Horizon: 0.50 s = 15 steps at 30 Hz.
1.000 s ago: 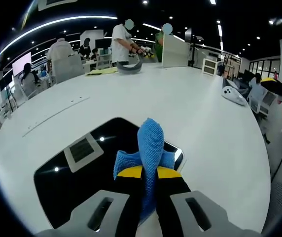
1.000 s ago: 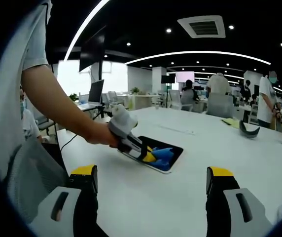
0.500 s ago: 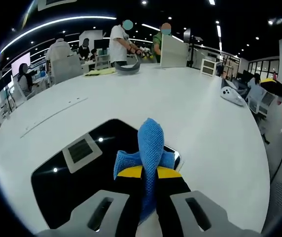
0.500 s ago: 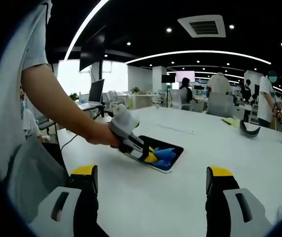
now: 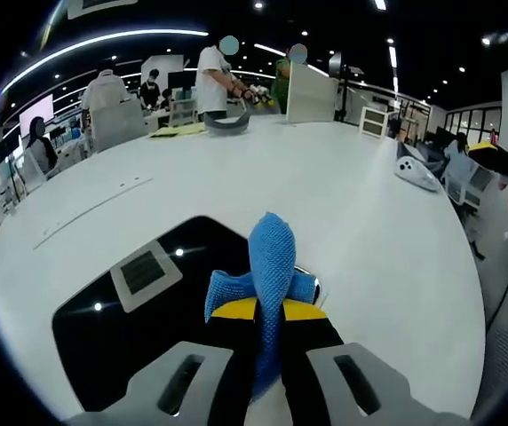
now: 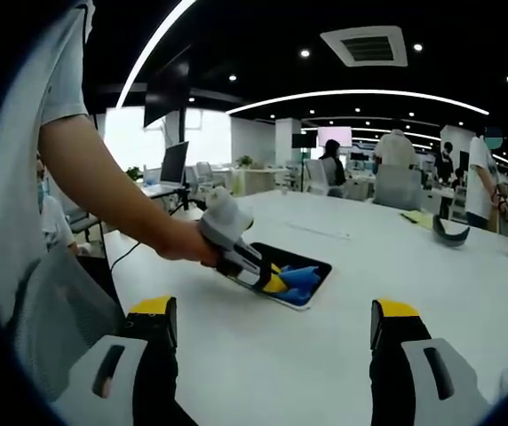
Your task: Wipe the mirror surface with the cleaning cloth until all visible marks leave the cleaned area.
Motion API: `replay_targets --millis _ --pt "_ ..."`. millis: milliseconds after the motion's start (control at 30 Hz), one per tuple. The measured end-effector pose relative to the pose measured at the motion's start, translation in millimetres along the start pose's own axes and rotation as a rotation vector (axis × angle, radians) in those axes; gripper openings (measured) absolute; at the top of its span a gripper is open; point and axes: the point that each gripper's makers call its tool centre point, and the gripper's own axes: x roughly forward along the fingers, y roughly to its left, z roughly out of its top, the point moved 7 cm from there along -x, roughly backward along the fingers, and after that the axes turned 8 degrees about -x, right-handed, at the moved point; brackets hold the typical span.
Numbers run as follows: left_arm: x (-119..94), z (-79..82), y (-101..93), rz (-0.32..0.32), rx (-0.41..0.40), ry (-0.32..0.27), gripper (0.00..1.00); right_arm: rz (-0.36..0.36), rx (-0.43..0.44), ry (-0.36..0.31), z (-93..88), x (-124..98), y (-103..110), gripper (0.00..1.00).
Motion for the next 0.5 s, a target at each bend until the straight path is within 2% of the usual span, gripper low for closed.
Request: replay_targets --millis 500 --pt "2.1 0.9 -2.6 -0.006 0.006 -0.002 0.06 -0.004 -0.003 -0.002 1.0 -0.6 -0.2 0.88"
